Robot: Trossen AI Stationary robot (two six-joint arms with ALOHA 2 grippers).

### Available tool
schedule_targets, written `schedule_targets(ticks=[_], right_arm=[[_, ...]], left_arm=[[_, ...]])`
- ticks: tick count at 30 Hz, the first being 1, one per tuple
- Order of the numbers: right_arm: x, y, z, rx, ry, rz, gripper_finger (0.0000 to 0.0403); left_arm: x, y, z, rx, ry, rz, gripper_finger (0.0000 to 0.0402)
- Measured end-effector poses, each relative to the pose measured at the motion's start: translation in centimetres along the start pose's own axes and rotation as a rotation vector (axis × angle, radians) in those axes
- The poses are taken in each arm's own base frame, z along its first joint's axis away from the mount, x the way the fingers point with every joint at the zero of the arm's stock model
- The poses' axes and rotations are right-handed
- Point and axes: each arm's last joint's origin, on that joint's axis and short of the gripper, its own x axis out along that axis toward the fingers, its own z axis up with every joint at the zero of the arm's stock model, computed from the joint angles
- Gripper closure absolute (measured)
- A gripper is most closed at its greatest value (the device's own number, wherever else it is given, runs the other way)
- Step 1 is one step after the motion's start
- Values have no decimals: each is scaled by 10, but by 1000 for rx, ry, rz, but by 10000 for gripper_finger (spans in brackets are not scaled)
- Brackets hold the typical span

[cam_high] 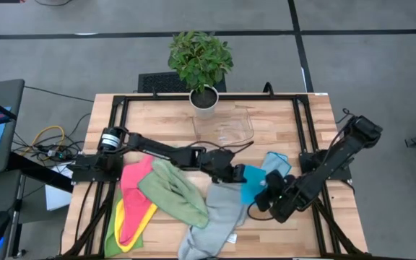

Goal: Fold microfiber towels
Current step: Stack the blue microfiber cloth on top of the light blue microfiber cloth

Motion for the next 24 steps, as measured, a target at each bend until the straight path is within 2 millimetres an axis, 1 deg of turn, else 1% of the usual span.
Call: schedule_targets(ticks=[4, 5, 6, 8, 12, 14, 16, 19, 24], right_arm=[[-13, -12, 9, 20, -36, -31, 394], [-16, -15, 11, 29, -43, -38, 394], [-18, -19, 12, 31, -41, -56, 393], [-22, -25, 13, 40, -37, -82, 392], [-28, -36, 9, 59, -5, -147, 392], [-28, -38, 5, 61, 14, -187, 392], [-28, -41, 1, 62, 20, -229, 391], [-23, -39, -4, 81, 14, -257, 390], [-16, -36, -12, 104, 30, -297, 390]], left_arm=[[-4, -10, 22, 28, -43, 11, 401], [-2, -9, 26, 33, -53, 17, 401], [2, -10, 29, 39, -60, 9, 401], [12, -5, 33, 36, -36, 25, 401], [38, -8, 38, 69, -14, -5, 401], [48, -11, 45, 98, -14, -4, 401], [53, -10, 53, 116, -8, 34, 401], [61, -8, 65, 127, 14, 73, 401], [84, 4, 67, 126, 76, 81, 401]])
